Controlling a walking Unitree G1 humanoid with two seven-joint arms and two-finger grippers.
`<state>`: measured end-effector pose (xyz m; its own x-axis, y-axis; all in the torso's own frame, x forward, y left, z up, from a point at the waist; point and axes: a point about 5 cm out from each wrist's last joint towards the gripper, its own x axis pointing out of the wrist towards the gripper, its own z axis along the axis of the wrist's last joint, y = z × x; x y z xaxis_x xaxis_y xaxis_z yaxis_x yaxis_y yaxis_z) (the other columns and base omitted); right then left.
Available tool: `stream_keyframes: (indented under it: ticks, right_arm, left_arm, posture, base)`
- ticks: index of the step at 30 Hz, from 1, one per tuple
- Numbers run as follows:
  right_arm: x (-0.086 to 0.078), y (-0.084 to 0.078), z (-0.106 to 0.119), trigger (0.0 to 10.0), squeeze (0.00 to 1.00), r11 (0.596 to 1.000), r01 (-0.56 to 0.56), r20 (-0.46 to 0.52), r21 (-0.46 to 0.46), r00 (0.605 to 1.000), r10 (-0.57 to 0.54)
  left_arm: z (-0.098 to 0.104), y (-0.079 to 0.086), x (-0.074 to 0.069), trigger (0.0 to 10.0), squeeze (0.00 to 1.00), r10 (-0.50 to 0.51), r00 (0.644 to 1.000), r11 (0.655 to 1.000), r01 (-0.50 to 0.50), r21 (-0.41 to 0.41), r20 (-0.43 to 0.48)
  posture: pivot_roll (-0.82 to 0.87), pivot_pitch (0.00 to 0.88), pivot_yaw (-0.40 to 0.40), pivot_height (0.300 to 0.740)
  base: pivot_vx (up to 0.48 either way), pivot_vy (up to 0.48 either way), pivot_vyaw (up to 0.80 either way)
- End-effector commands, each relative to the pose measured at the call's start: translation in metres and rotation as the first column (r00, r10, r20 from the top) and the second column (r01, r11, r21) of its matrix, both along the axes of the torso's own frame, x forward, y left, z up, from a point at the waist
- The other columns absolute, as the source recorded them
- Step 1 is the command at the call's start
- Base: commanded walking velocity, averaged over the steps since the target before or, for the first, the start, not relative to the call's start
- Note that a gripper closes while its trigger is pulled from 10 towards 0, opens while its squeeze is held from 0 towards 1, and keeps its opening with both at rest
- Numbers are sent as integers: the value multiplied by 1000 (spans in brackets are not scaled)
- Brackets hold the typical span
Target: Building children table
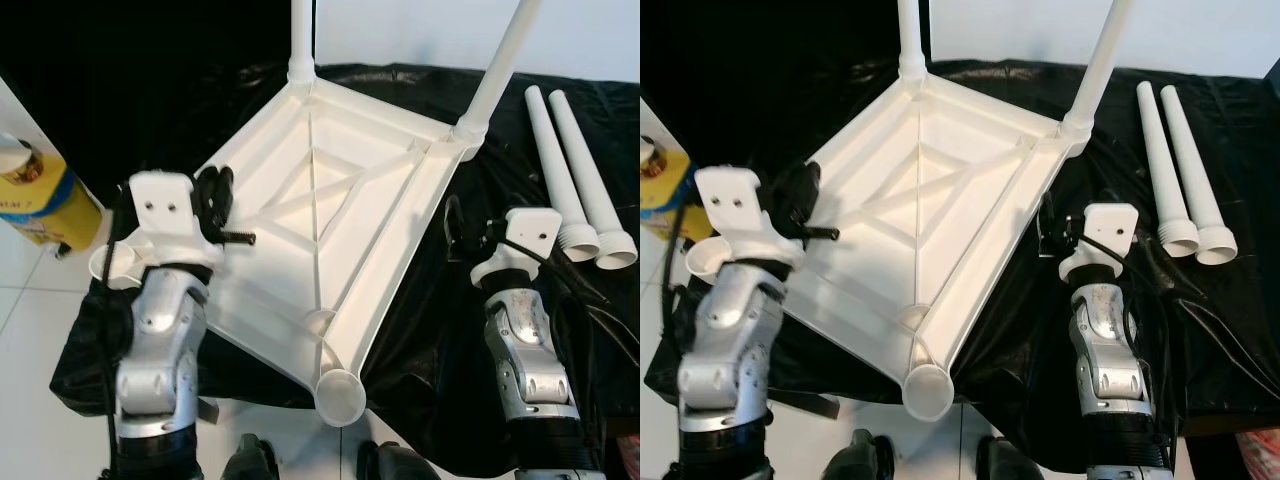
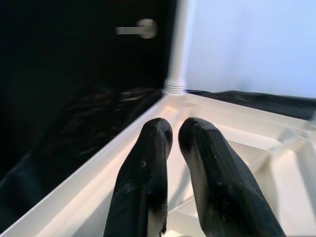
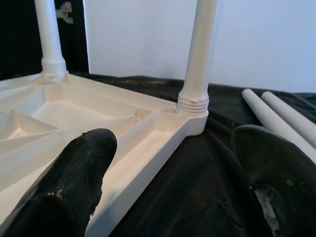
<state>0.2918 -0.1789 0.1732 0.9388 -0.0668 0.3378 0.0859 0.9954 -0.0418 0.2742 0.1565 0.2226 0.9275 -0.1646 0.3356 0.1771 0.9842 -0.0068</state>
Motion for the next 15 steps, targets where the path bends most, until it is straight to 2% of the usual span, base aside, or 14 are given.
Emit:
stream_keyframes:
  ticks: [1, 2, 5, 9, 11, 15]
  right_arm:
    - [1, 2, -8, 10000, 0, 1000, 1, -28, -16, 1000, -2]
    - [1, 2, -8, 10000, 0, 1000, 1, -28, -16, 1000, -2]
    - [9, 7, -8, 10000, 0, 999, -10, -21, -32, 1000, 9]
    - [10, 7, -7, 10000, 0, 999, -9, -19, -34, 1000, 8]
    - [12, 8, -2, 10000, 0, 999, -19, -1, -36, 1000, 19]
    - [14, 7, 0, 10000, 0, 999, -14, 9, -39, 1000, 15]
  left_arm:
    - [-5, 7, 5, 10000, 0, 95, 996, 995, -95, -32, -6]
    - [-5, 7, 5, 10000, 0, 95, 996, 995, -95, -32, -6]
    - [-5, 6, 17, 10000, 0, 83, 997, 996, -83, -16, 6]
    - [-3, 5, 18, 10000, 0, 75, 997, 997, -74, -12, 12]
    - [8, 6, 21, 10000, 0, 77, 995, 997, -76, -19, 62]
    - [14, 6, 24, 10000, 0, 63, 994, 998, -60, -27, 94]
  posture:
    - [21, 17, -3, 740]
    - [21, 17, -3, 740]
    - [18, 0, 5, 740]
    - [18, 0, 5, 740]
    - [21, 0, 4, 740]
    - [22, 0, 7, 740]
  base:
    - [0, 0, 0]
    - [0, 0, 0]
    - [0, 0, 0]
    - [0, 0, 0]
    - [0, 0, 0]
    - [0, 0, 0]
